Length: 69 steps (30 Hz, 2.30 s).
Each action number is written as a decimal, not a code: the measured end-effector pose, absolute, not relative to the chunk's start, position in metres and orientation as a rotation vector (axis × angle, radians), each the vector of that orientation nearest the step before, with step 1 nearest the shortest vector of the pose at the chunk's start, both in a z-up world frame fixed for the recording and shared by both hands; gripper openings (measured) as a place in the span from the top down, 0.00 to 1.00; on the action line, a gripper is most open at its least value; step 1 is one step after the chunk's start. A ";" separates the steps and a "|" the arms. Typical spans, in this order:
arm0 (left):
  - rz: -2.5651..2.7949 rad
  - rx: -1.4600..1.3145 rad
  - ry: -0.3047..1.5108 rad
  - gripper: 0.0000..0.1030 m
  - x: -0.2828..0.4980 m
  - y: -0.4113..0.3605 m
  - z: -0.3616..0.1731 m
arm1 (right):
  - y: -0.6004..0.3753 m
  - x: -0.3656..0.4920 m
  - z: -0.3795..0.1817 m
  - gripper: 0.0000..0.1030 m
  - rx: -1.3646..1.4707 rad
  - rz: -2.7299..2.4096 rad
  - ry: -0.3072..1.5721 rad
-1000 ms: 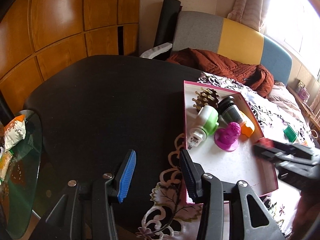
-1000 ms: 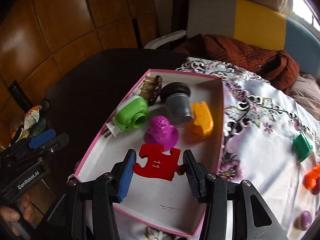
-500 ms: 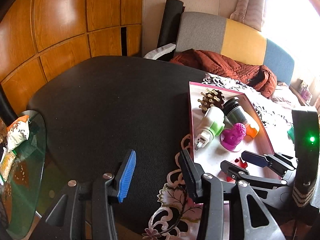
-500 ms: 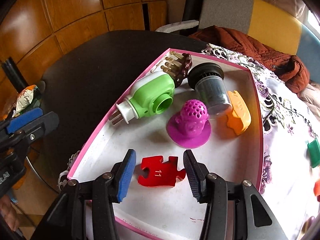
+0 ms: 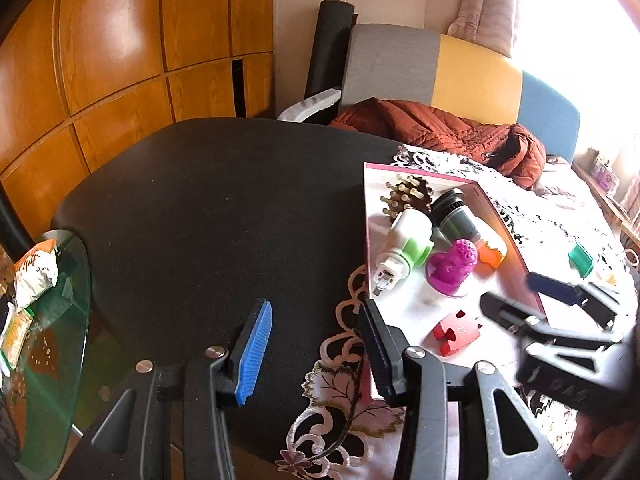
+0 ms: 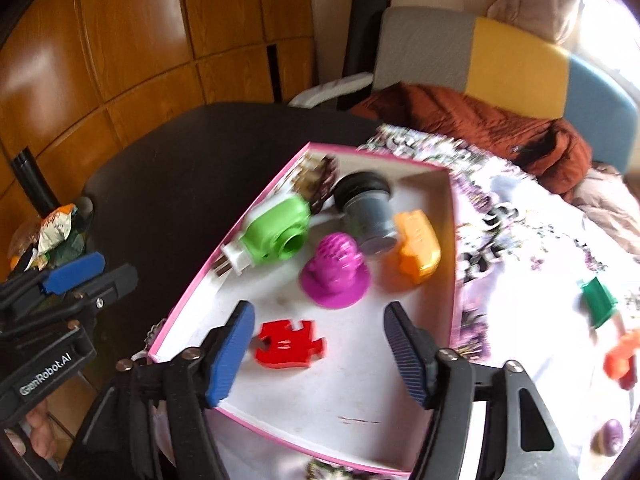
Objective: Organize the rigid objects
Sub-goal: 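Carry the red puzzle piece into the tray and open the right gripper, then move both grippers from the tray back toward the remaining objects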
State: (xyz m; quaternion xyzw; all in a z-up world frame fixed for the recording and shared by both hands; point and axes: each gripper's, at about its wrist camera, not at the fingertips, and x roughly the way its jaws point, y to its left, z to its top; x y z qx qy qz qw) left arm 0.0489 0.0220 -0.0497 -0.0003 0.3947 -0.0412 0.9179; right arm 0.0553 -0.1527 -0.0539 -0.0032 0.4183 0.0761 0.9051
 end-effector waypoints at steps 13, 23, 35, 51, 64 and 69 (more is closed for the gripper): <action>-0.158 0.064 0.794 0.56 0.040 -0.008 -0.042 | -0.241 0.029 -0.010 0.27 -0.005 -0.032 0.759; -0.226 0.130 0.794 0.56 0.034 -0.041 -0.039 | -0.354 0.000 0.002 0.25 0.047 -0.294 0.735; -0.407 0.222 0.800 0.56 0.025 -0.112 -0.042 | -0.516 -0.058 -0.018 0.25 0.358 -0.765 0.708; -0.601 0.354 0.810 0.56 0.002 -0.215 -0.053 | -0.533 -0.069 -0.028 0.18 0.475 -0.799 0.740; -0.656 0.413 0.828 0.56 -0.004 -0.252 -0.064 | -0.541 -0.078 -0.026 0.18 0.548 -0.804 0.706; -0.684 0.437 0.825 0.56 -0.006 -0.269 -0.066 | -0.549 -0.085 -0.025 0.17 0.592 -0.823 0.690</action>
